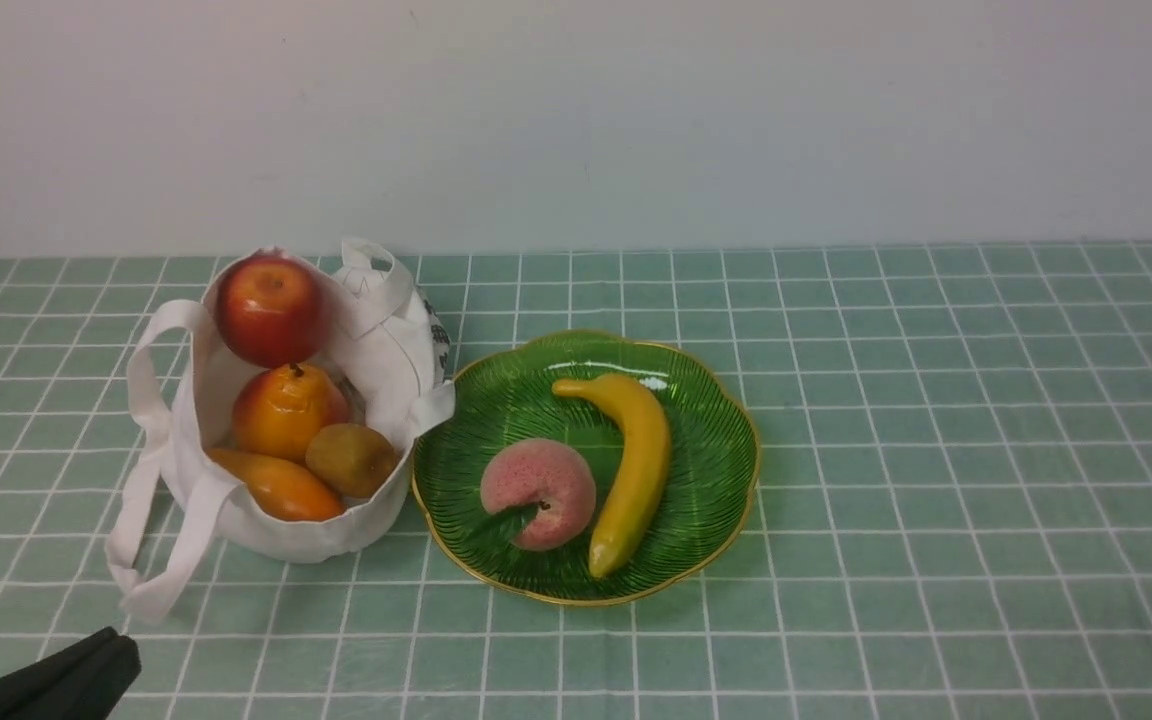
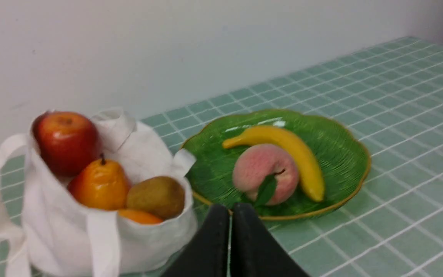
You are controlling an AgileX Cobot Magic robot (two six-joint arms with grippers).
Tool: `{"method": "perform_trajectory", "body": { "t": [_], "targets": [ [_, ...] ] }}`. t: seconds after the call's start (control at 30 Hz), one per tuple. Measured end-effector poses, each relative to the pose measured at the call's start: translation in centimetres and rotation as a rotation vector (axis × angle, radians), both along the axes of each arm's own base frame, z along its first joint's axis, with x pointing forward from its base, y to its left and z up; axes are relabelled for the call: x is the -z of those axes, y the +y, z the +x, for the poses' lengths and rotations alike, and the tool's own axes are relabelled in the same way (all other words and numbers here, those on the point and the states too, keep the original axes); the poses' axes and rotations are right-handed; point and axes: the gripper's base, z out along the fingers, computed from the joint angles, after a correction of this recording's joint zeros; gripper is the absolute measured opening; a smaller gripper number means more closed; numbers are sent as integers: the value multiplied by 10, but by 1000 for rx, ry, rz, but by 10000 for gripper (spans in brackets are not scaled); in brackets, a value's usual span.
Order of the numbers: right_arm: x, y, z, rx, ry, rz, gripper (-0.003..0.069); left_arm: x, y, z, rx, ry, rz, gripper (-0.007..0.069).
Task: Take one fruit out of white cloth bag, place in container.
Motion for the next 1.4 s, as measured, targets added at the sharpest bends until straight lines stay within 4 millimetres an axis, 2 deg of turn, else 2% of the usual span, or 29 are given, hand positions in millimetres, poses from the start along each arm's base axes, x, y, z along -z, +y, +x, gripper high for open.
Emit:
{"method": "perform_trajectory", "body": {
  "t": [0.17,0.2,0.27,0.37,0.5,1.4],
  "targets": [
    [0,0,0,0,0,0,-15,22,11,-1,-148,-10,5,-8],
    [0,0,0,0,0,0,-15,33,15,-1,-217,8,-16,-8],
    [0,0,0,0,0,0,-15,42,18,-1,-283,33,-57,-8],
    [0,0,0,0,0,0,-15,47,23,-3,-382,69,-129,-8],
    [0,0,0,0,0,0,-15,56,27,-5,-459,165,-134,-8],
    [0,0,0,0,0,0,-15,57,25,-6,-402,172,-84,-8]
  ]
}}
